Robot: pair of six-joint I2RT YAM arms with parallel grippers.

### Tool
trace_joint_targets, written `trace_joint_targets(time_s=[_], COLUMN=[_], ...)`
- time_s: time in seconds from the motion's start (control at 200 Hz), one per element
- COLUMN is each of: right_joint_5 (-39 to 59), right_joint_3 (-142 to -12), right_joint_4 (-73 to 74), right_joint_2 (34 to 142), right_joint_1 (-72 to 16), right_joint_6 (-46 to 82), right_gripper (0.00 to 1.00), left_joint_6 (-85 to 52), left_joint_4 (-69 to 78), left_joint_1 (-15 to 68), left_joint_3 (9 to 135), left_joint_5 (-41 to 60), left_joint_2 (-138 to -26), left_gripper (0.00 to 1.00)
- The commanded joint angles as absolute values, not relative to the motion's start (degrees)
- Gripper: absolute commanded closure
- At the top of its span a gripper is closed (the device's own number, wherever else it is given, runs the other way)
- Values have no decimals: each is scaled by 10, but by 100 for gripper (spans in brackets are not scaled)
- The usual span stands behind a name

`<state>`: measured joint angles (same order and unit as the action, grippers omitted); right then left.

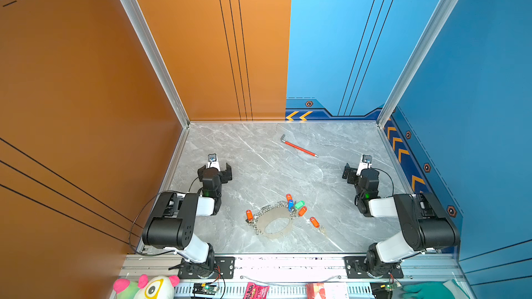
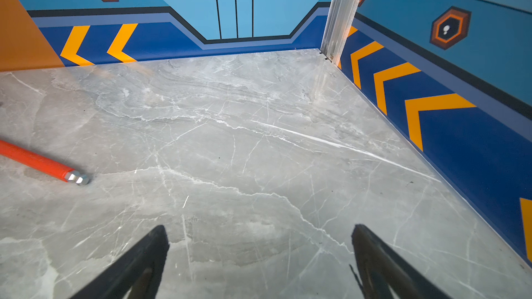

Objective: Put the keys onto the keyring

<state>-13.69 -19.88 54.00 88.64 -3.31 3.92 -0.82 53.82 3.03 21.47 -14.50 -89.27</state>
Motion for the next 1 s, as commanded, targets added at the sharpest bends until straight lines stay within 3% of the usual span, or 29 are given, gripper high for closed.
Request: trace_joint_targets(time_s=[0.0, 0.325, 0.48, 0.606, 0.716, 0.906, 0.996], right_joint_5=[-132, -133, -79, -83, -76, 17, 7], right_joint_3=[-208, -208, -181, -138, -158, -205, -230], right_joint_4=[531, 532, 571, 558, 440, 290, 229], right_joint_2=[886, 886, 868, 760, 660, 546, 505], right_joint_1=[-29, -31, -47, -75, -110, -135, -141], right_joint_6=[39, 39, -2, -34, -54, 32, 120], right_gripper=[0, 0, 0, 0, 0, 0, 0], left_joint_6=[0, -6, 13, 31, -12, -219, -311], left_joint_4=[549, 550, 526, 483, 353, 83, -15], left_joint_1=[28, 23, 70, 117, 171, 188, 181], left_joint_3=[210, 208, 195, 191, 213, 253, 252], left_joint_5=[-143, -140, -264, -356, -441, -440, -426], left_joint_2=[-898, -894, -821, -730, -614, -459, -406], left_gripper=[2, 2, 2, 2, 2, 2, 2])
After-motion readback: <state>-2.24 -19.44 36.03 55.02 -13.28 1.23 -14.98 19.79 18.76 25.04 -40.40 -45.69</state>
